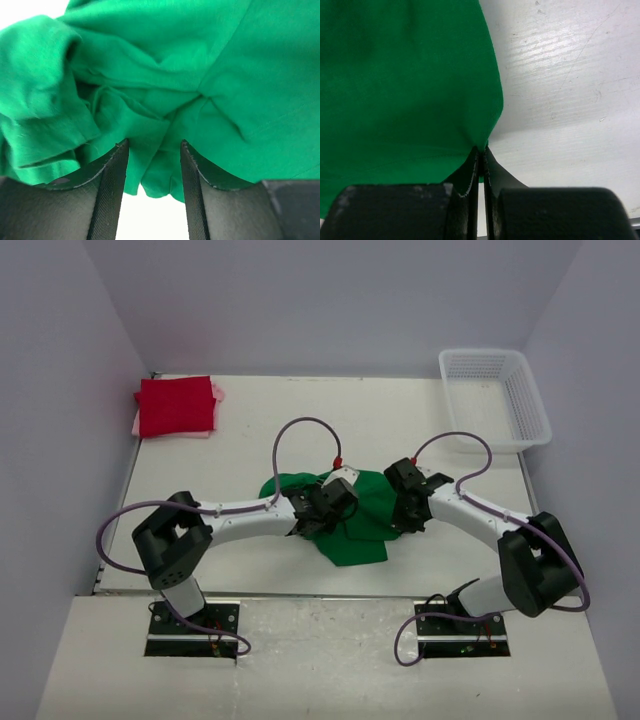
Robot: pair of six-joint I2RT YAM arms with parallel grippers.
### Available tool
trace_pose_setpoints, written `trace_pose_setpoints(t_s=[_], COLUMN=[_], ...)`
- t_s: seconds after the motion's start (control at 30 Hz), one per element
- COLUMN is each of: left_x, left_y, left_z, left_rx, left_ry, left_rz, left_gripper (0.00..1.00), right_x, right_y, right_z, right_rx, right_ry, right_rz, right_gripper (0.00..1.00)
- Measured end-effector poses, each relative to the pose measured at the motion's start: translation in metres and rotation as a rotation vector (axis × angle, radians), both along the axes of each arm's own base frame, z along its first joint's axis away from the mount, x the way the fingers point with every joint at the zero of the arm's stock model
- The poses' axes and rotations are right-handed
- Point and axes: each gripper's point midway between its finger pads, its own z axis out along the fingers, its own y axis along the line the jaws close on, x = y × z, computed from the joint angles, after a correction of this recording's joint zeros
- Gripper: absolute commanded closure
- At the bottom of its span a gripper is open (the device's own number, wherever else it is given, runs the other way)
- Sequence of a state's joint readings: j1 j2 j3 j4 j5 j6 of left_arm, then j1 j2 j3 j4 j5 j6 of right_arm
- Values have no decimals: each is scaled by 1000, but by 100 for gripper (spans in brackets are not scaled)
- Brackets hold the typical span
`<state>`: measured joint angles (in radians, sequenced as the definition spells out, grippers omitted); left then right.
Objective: Fold and stack the t-shirts
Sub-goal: Flatten out the tshirt
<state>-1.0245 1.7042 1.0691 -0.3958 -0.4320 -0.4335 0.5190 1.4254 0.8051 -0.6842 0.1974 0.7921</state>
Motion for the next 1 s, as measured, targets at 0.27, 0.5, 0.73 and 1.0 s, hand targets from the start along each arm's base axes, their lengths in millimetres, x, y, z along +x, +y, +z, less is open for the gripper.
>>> trace_pose_setpoints(t_s=[0.27, 0.5, 0.73, 1.0], left_x=[13, 14, 18, 21], left_y=[-9, -7, -2, 13], left_z=[5, -12, -10, 13], left_rx=[1, 47, 66, 60], left_ry=[-41, -25, -54, -122], left_rz=[12, 15, 34, 76], left_gripper=[53, 61, 100, 100], right_x=[-3, -3, -3, -3], right_y=[0, 1, 2, 1], right_z=[-2, 7, 9, 8], right_rx=[-3, 12, 17, 5], right_ry=[5, -18, -27, -23], right_rz=[8, 13, 19, 22], right_gripper=[100, 100, 100, 100])
